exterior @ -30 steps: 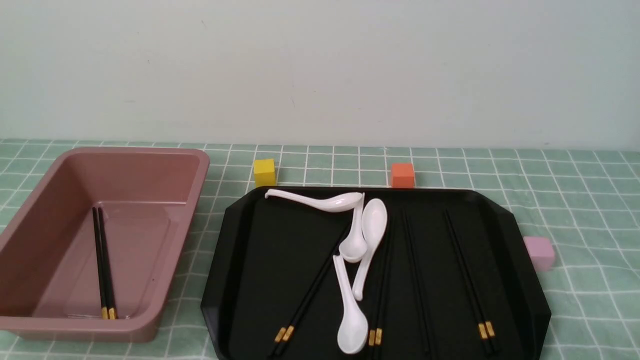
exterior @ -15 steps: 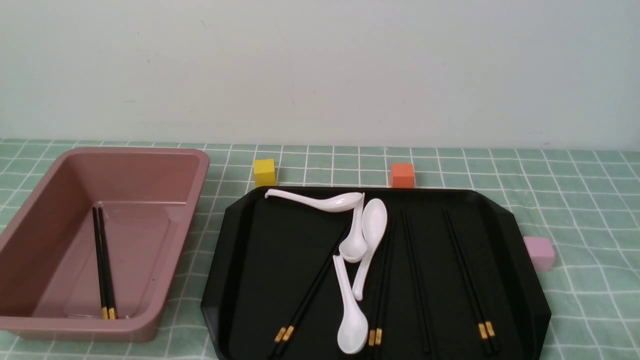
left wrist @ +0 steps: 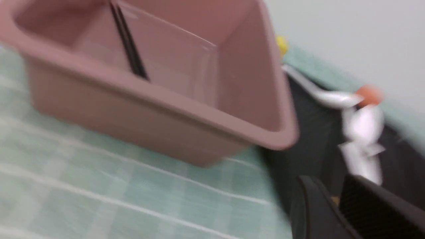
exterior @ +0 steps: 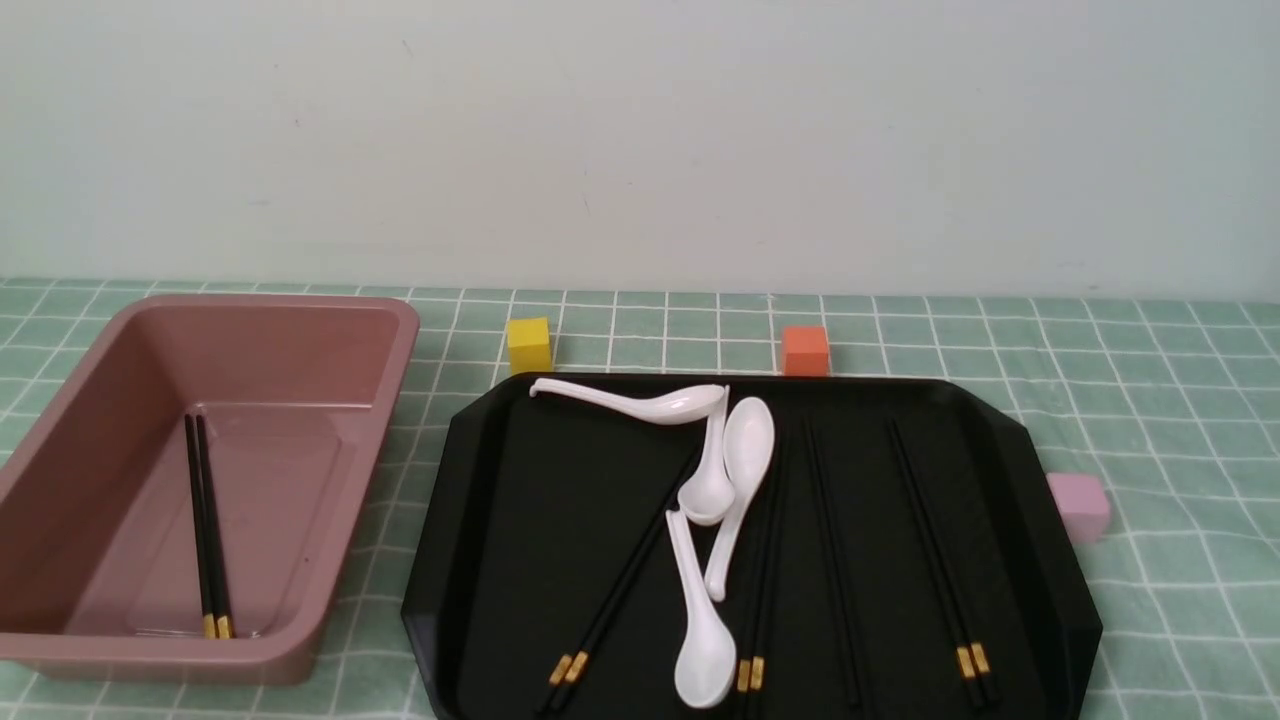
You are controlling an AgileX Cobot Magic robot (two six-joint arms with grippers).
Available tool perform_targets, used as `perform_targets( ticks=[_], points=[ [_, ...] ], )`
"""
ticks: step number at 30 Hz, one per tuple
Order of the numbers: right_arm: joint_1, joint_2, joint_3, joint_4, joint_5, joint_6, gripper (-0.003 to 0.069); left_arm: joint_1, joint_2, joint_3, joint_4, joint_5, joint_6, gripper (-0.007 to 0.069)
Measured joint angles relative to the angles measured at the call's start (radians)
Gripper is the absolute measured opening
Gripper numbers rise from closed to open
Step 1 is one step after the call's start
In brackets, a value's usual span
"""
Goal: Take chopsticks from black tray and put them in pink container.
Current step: 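Reach over to the black tray and grasp a pair of chopsticks with the left gripper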
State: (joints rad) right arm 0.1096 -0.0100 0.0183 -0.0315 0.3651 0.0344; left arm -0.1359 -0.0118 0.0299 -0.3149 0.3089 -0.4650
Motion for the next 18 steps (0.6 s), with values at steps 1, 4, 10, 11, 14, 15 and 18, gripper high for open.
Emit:
perform_targets(
  ticks=[1,4,10,11,14,15,18],
  points=[
    [0.0,0.0,0.0,0.0,0.0,0.0,0.024,0.0,0.0,0.0,-0.099,-0.001,-0.05,0.0154],
    [0.0,0.0,0.0,0.0,0.0,0.0,0.024,0.0,0.0,0.0,-0.39,-0.011,-0.238,0.0156],
    [0.0,0.0,0.0,0.0,0.0,0.0,0.024,0.0,0.0,0.0,-0.688,-0.043,-0.332,0.0162],
    [0.0,0.0,0.0,0.0,0.0,0.0,0.024,0.0,0.0,0.0,-0.701,-0.06,-0.332,0.0162],
    [0.0,0.0,0.0,0.0,0.0,0.0,0.024,0.0,0.0,-0.005,-0.721,-0.114,-0.318,0.0144],
    [0.0,0.0,0.0,0.0,0.0,0.0,0.024,0.0,0.0,-0.019,-0.721,-0.118,-0.298,0.0128],
    [0.0,0.0,0.0,0.0,0.0,0.0,0.024,0.0,0.003,-0.126,-0.72,-0.111,-0.188,0.0052]
  ],
)
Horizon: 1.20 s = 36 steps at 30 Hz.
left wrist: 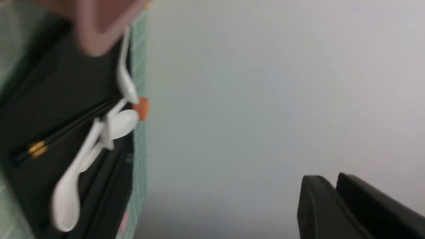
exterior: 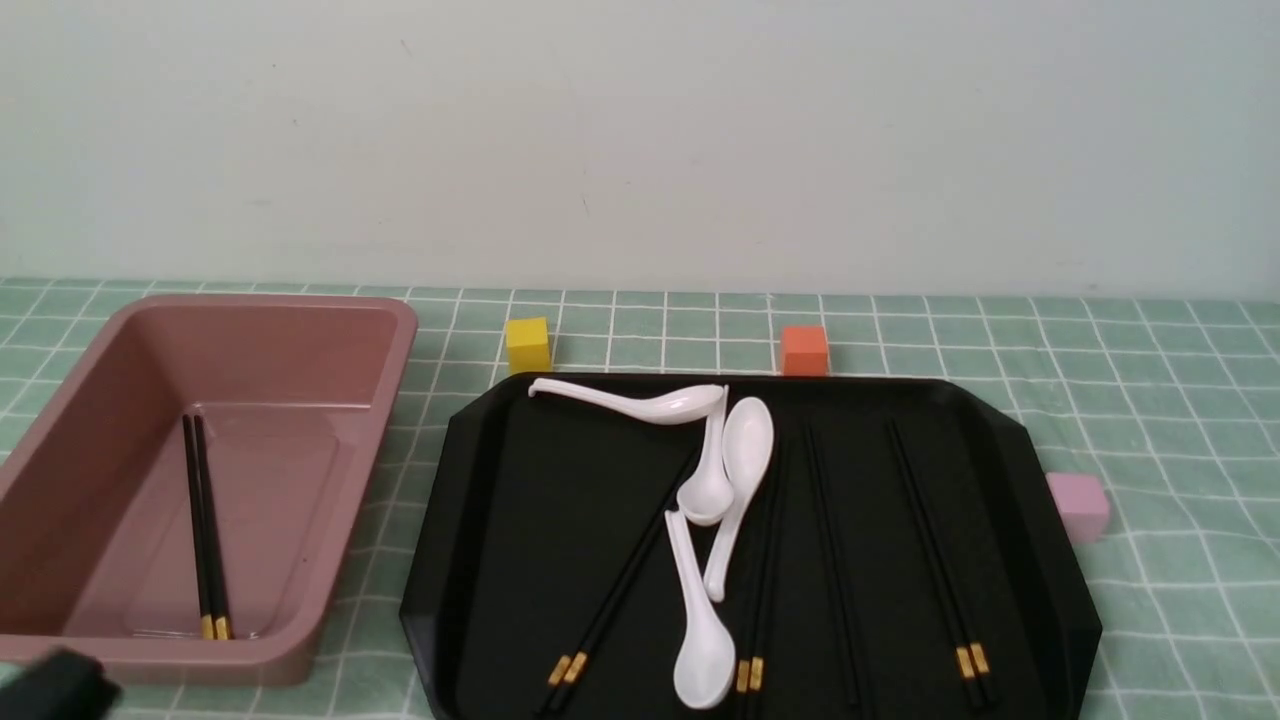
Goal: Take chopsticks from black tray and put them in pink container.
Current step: 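Reach over to the black tray and grasp a pair of chopsticks with the left gripper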
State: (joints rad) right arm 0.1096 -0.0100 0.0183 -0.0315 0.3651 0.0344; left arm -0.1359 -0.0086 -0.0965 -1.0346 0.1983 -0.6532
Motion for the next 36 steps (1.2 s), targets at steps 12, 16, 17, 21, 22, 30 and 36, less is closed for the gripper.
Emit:
perform_targets(
  ticks=[12,16,17,21,22,30,36],
  points=[
    [0.0,0.0,0.0,0.0,0.0,0.0,0.024,0.0,0.831,-0.602,0.502,0.78,0.351,-0.0013],
    [0.0,0.0,0.0,0.0,0.0,0.0,0.024,0.0,1.088,-0.738,0.608,0.923,0.425,-0.0013],
    [0.0,0.0,0.0,0.0,0.0,0.0,0.024,-0.007,1.185,-0.789,0.624,0.942,0.454,-0.0013],
    [0.0,0.0,0.0,0.0,0.0,0.0,0.024,-0.114,1.367,-0.879,0.656,0.911,0.467,-0.0013],
    [0.0,0.0,0.0,0.0,0.0,0.0,0.024,-0.139,1.392,-0.89,0.665,0.9,0.467,-0.0013],
    [0.0,0.0,0.0,0.0,0.0,0.0,0.024,-0.366,1.572,-1.034,0.823,0.804,0.381,0.0025],
    [0.0,0.0,0.0,0.0,0.0,0.0,0.024,-0.416,1.671,-1.099,0.887,0.733,0.376,0.0211]
  ],
)
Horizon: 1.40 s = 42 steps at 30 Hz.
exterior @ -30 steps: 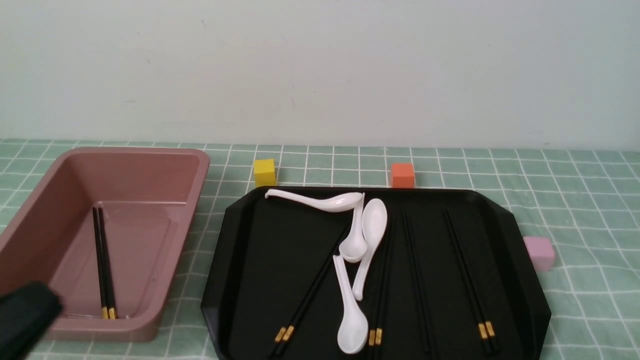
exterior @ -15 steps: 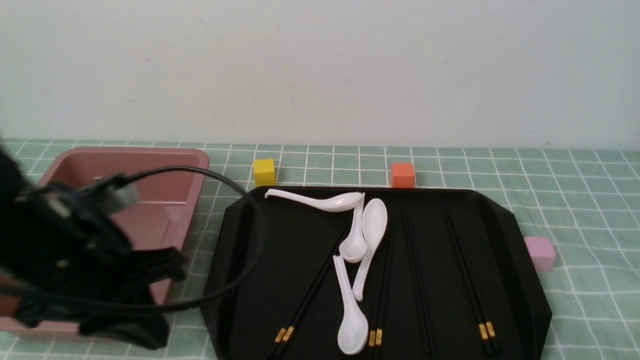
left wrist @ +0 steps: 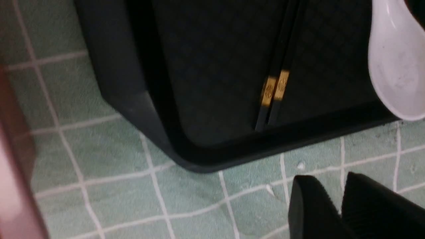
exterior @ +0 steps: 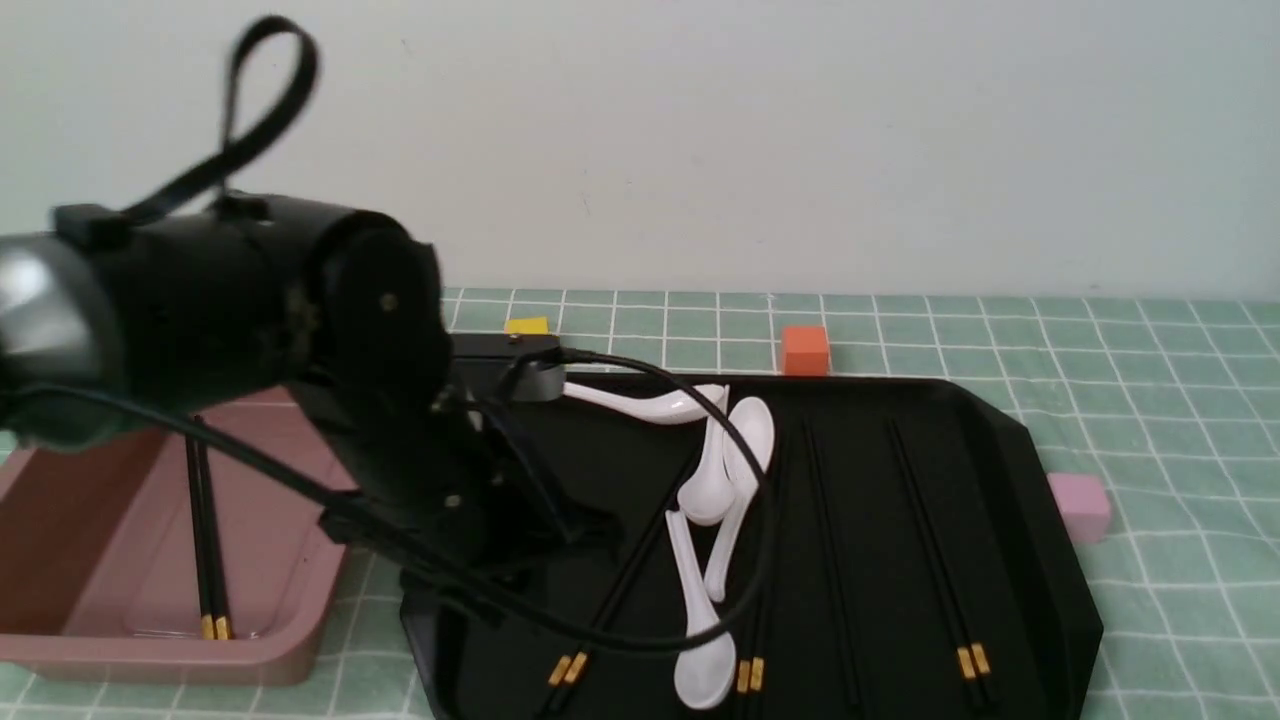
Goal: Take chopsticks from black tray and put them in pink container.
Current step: 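Reach over to the black tray and grasp a pair of chopsticks with the left gripper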
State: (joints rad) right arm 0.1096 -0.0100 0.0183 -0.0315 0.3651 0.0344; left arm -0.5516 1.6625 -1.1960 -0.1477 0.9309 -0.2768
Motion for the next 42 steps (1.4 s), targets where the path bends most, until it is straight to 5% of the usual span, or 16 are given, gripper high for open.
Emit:
perform_targets(
  ticks=[6,12,37,42],
  points=[
    [0.0,0.0,0.0,0.0,0.0,0.0,0.024,-0.006,0.112,-0.036,0.037,-0.073,0.011,0.0352],
    [0.0,0.0,0.0,0.0,0.0,0.0,0.024,-0.006,0.218,-0.107,0.046,-0.091,0.07,0.0374],
    [0.0,0.0,0.0,0.0,0.0,0.0,0.024,-0.066,0.37,-0.177,0.165,-0.094,0.179,0.0372],
    [0.0,0.0,0.0,0.0,0.0,0.0,0.024,-0.066,0.37,-0.178,0.156,-0.093,0.179,0.0263]
  ],
)
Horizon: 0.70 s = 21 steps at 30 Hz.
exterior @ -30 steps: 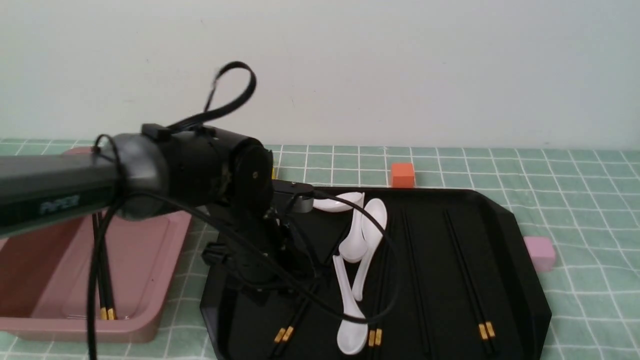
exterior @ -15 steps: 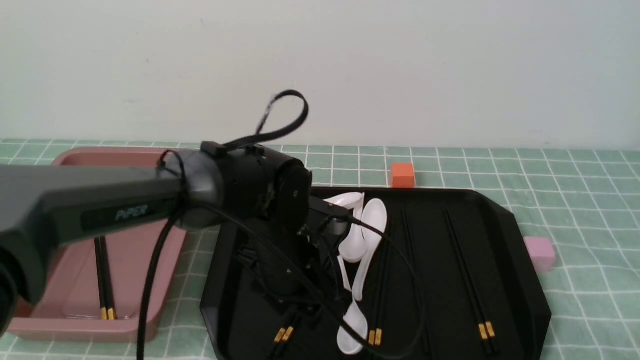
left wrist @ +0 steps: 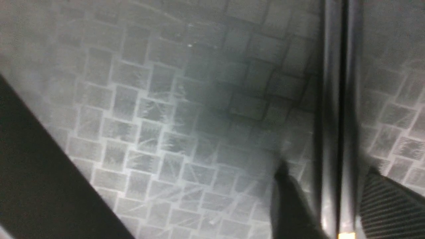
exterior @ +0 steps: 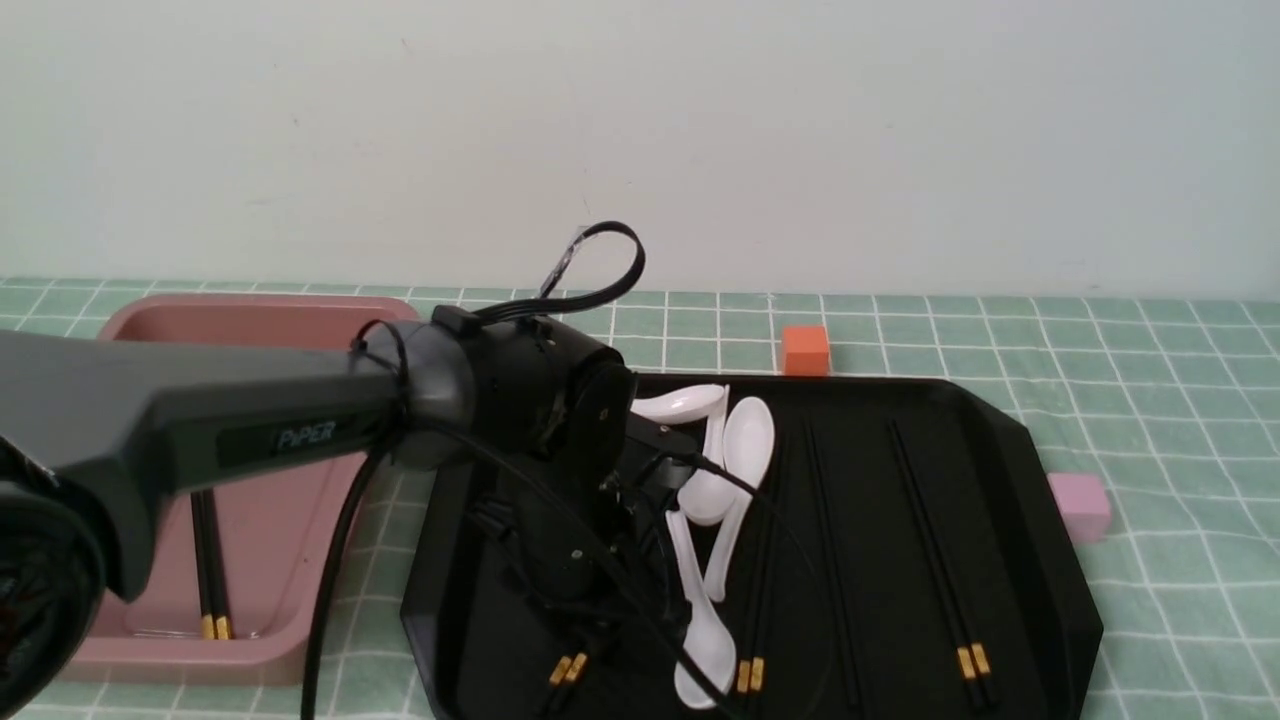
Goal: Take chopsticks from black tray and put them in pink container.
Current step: 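Reach over to the black tray and grasp a pair of chopsticks with the left gripper, then place the chopsticks into the pink bin with the left gripper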
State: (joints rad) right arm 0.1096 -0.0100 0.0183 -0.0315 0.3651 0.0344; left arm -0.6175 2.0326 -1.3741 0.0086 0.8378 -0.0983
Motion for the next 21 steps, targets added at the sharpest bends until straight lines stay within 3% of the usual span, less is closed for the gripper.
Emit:
perform_targets(
  ticks=[4,12,21],
  points=[
    [0.0,0.0,0.0,0.0,0.0,0.0,0.024,0.0,0.0,0.0,-0.002,0.0,-0.008,0.011],
    [0.0,0.0,0.0,0.0,0.0,0.0,0.024,0.0,-0.009,0.0,0.01,0.034,-0.088,0.012],
    [0.0,0.0,0.0,0.0,0.0,0.0,0.024,0.001,-0.225,0.002,0.142,0.147,-0.272,0.012]
  ],
)
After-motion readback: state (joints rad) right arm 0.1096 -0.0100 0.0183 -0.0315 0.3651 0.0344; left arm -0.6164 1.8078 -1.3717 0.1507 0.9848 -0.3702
